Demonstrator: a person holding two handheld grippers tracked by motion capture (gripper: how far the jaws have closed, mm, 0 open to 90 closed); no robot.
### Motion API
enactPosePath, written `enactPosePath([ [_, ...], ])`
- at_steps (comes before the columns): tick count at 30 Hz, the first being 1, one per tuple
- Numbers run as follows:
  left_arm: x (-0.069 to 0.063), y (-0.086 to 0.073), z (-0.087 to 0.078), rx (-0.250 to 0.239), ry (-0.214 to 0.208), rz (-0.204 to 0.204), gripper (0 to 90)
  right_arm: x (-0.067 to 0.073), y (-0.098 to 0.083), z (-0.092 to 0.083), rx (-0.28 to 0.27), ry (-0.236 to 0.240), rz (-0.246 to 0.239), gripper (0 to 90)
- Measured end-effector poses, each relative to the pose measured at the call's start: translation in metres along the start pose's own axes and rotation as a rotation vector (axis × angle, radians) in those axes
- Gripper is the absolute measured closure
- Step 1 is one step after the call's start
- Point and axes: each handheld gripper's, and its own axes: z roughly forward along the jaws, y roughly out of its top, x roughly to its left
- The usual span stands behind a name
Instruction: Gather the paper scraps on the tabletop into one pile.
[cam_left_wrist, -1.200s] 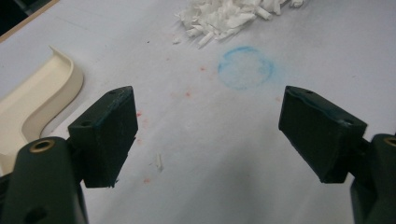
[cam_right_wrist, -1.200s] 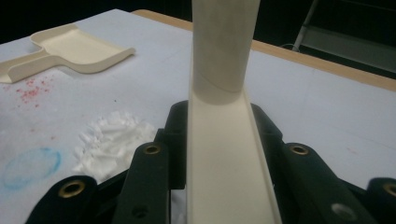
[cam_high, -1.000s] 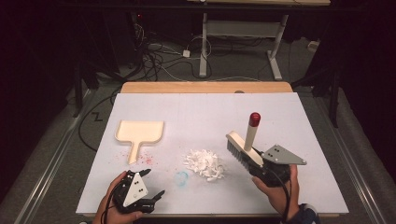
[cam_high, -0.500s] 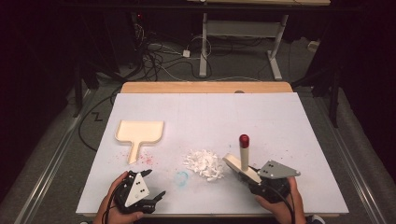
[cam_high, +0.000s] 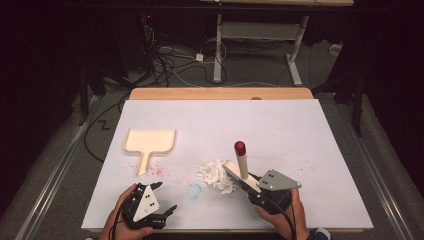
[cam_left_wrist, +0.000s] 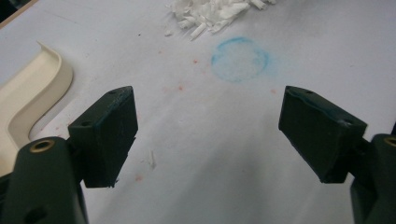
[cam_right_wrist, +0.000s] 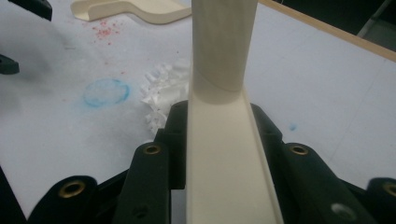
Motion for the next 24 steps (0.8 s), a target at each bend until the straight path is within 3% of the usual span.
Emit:
enactPosePath([
  [7, 0.000, 0.000, 0.000, 0.007, 0.004, 0.002, 18.6, -0.020, 0.003, -0.036, -0.065, 0.024, 0.038, 68.0],
  [13, 0.000, 0.000, 0.000, 0.006, 0.004, -0.001, 18.7, -0.022, -0.008, -0.058, -0.026, 0.069, 0.001, 68.0],
  [17, 0.000, 0.001, 0.000, -0.002, 0.005, -0.001, 18.8, -0.018, -0.025, -0.054, 0.041, 0.132, -0.021, 68.0],
  [21, -0.001, 0.002, 0.001, 0.000, 0.004, 0.005, 18.8, -0.009, -0.027, -0.038, 0.052, 0.205, -0.035, 68.1],
  [24, -0.001, 0.003, 0.003, 0.000, 0.004, 0.003, 18.8, -0.002, -0.022, -0.025, 0.050, 0.197, -0.084, 68.1],
])
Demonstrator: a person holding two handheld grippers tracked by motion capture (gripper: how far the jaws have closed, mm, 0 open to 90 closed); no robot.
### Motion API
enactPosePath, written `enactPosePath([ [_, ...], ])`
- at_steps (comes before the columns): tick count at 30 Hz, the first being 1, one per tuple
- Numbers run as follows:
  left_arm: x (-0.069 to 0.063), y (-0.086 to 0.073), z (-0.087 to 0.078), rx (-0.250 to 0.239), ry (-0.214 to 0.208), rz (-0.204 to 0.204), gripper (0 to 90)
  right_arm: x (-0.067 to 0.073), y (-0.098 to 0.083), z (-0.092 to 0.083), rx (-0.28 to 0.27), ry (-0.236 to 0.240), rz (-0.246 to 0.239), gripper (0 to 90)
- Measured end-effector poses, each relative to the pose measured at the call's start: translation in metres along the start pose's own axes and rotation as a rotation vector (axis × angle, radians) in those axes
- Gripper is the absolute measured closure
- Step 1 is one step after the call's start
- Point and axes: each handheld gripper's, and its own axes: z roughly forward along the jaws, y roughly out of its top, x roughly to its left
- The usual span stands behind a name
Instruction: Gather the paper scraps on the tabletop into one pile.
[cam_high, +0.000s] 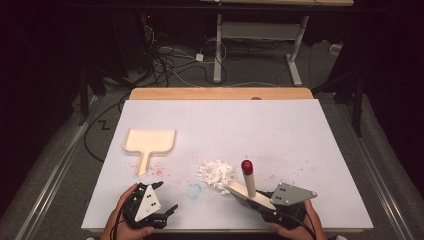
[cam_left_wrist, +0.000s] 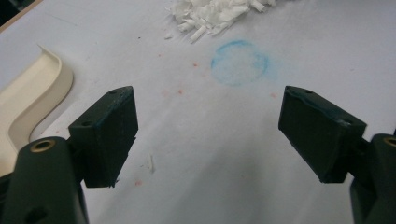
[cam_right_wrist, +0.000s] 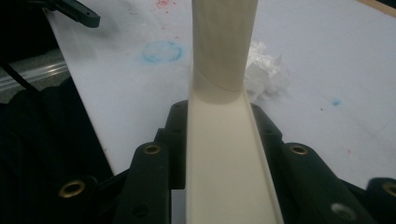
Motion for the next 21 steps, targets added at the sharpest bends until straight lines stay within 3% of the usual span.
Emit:
enactPosePath([
  [12, -0.001, -0.001, 0.000, 0.001, -0.009, 0.003, 18.8, -0.012, 0.026, 0.036, -0.051, -0.017, -0.004, 68.1],
  [21, -0.001, -0.002, -0.002, 0.006, -0.003, 0.003, 18.8, -0.009, 0.031, 0.017, -0.072, -0.007, -0.020, 68.0],
])
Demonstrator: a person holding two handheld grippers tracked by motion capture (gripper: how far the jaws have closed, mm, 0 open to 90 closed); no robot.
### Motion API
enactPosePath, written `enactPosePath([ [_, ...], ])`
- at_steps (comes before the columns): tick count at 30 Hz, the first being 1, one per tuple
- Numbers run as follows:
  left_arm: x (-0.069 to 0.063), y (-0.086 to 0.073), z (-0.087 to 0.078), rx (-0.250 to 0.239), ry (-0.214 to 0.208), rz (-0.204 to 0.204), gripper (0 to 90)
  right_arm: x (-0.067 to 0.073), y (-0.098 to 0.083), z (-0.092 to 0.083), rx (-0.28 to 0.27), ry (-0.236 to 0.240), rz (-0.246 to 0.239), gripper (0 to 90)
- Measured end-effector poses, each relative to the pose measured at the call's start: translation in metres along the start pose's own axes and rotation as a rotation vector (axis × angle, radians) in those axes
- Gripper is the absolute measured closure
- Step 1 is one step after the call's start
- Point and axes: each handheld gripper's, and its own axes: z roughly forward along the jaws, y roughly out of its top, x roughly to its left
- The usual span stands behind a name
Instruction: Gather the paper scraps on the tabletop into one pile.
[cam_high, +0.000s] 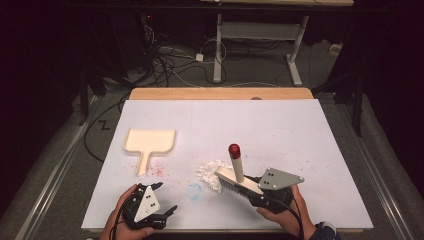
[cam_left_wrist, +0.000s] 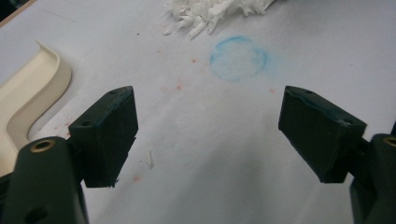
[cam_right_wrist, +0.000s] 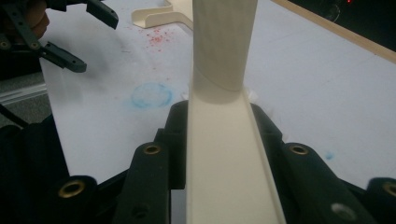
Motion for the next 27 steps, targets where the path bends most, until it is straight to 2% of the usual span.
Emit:
enactPosePath([
  [7, 0.001, 0.000, 0.001, -0.003, 0.002, -0.004, 18.8, -0.001, -0.003, -0.025, -0.018, -0.011, -0.013, 68.0],
  [11, 0.000, 0.001, 0.001, 0.002, 0.002, 0.002, 18.8, -0.007, -0.001, -0.037, -0.032, -0.037, -0.009, 68.0],
  [14, 0.001, 0.000, 0.002, 0.005, 0.002, 0.001, 18.8, -0.012, 0.000, -0.047, -0.018, -0.060, -0.017, 68.0],
  [17, 0.000, 0.001, 0.001, 0.001, 0.005, -0.001, 18.8, -0.021, -0.005, -0.055, -0.006, -0.085, 0.010, 68.0],
  [23, 0.000, 0.001, 0.003, 0.011, 0.003, 0.003, 18.8, -0.041, -0.023, -0.066, 0.069, -0.136, 0.061, 68.0],
  [27, -0.001, 0.002, 0.004, 0.016, 0.001, 0.006, 18.8, -0.049, -0.031, -0.072, 0.092, -0.145, 0.101, 68.0],
])
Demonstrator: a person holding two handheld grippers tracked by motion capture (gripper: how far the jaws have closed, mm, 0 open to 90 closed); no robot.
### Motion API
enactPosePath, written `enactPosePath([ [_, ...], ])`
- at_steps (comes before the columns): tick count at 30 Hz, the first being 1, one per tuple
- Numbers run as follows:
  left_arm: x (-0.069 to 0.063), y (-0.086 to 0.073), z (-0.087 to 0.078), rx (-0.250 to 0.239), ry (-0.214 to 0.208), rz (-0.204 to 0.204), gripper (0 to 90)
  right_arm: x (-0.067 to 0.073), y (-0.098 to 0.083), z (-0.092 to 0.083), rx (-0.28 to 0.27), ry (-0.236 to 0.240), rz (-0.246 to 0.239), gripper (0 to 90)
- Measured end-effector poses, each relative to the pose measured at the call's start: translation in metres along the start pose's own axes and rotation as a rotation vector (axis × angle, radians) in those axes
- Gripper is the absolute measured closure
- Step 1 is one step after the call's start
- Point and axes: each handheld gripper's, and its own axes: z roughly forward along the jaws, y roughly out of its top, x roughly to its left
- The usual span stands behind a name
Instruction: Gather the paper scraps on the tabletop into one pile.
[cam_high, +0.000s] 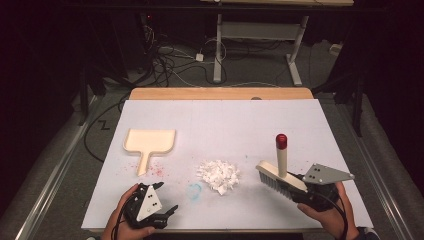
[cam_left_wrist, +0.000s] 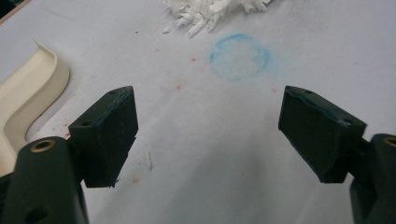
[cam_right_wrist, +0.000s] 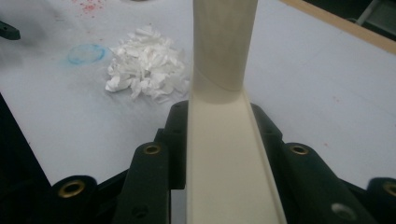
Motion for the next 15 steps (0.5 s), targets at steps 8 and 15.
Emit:
enactPosePath([
  [8, 0.000, -0.001, 0.000, -0.001, -0.003, -0.002, 18.8, -0.008, -0.004, -0.014, 0.079, 0.161, 0.088, 67.9],
  [15, 0.000, 0.000, 0.003, 0.005, -0.010, 0.016, 19.0, -0.026, -0.014, 0.009, 0.195, 0.195, 0.196, 66.7],
])
